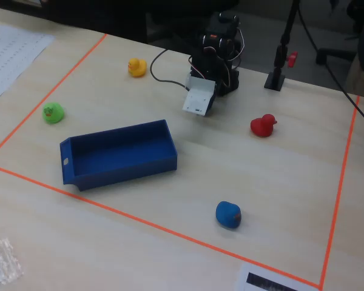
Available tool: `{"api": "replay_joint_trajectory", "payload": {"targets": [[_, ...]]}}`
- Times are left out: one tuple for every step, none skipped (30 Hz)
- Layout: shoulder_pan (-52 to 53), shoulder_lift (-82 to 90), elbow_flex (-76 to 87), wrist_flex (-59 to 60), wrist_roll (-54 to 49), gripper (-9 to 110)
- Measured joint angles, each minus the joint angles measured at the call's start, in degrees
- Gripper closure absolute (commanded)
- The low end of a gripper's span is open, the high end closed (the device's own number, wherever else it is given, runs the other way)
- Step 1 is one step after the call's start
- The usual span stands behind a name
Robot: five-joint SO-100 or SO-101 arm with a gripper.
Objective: Grasp blue duck and put it into box.
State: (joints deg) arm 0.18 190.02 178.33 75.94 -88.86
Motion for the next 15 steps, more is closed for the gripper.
{"api": "replay_joint_trajectory", "payload": {"targets": [[0.00,0.00,0.00,0.00,0.00,101],[0.00,0.00,0.00,0.00,0.00,101],[0.00,0.00,0.00,0.00,0.00,101],[0.00,0.00,0.00,0.00,0.00,101],[0.00,0.00,0.00,0.00,-0.35,101],[-0.44,0.00,0.00,0.00,-1.23,101],[-1.14,-0.18,0.00,-0.09,-2.37,101],[-1.85,-1.23,-0.44,-0.79,-3.87,101],[-2.46,-3.08,-1.32,-1.93,-5.63,101],[-3.08,-5.80,-2.81,-2.46,-7.56,101],[-3.87,-9.67,-5.36,-4.31,-9.93,101],[-4.66,-14.06,-8.53,-6.33,-11.51,101],[-5.80,-18.11,-12.13,-8.35,-13.10,101],[-7.12,-22.32,-16.44,-10.37,-14.06,97],[-8.61,-27.69,-21.80,-12.22,-14.77,94]]}}
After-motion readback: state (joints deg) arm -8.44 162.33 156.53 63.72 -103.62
